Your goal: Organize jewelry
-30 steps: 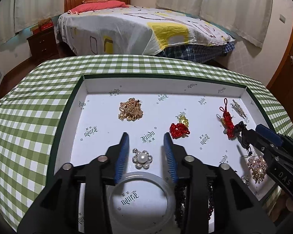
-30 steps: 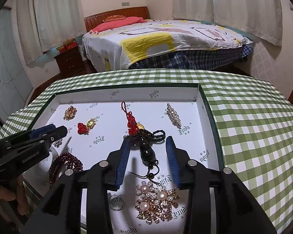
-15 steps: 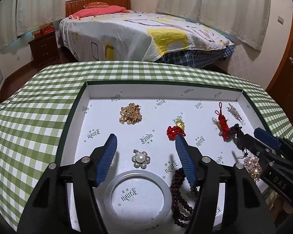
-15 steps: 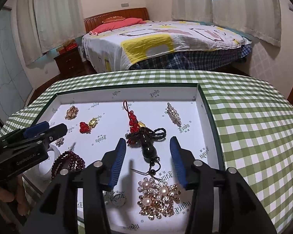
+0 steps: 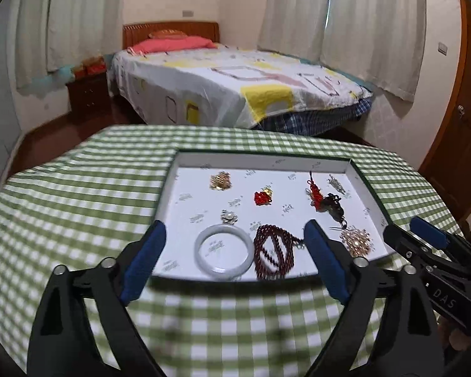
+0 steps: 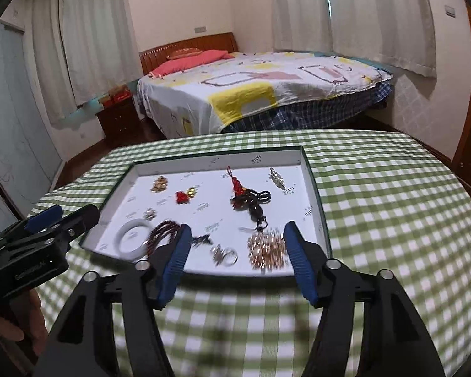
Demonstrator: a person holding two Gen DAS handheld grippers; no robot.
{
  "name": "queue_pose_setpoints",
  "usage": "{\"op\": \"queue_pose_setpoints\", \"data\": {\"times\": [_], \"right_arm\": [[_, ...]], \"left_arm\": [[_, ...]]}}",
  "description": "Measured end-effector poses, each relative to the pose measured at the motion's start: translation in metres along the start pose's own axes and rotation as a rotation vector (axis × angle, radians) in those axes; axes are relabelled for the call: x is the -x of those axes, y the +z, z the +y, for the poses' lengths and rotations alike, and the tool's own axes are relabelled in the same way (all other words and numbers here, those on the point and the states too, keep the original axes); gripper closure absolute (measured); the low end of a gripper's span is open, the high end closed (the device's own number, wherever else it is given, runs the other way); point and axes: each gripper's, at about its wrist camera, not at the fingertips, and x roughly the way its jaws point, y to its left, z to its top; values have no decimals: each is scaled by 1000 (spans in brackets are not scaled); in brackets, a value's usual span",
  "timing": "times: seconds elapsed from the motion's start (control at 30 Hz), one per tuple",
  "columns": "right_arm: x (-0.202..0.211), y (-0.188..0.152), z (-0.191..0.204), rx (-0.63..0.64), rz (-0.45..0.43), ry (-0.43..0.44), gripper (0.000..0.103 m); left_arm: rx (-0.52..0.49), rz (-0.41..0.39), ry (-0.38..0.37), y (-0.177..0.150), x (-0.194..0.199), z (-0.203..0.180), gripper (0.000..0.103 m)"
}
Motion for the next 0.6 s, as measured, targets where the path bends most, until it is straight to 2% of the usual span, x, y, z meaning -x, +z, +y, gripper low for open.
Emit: {"op": "queue_pose_setpoints", "data": {"times": [0.23, 0.6], "right_arm": [[62, -1, 15, 30, -64, 3, 37], [144, 3, 33, 76, -191, 5, 35]], "left_arm": [[-1, -87, 21, -4, 77, -2, 11], [13, -173, 26, -6, 158, -3, 9]]}}
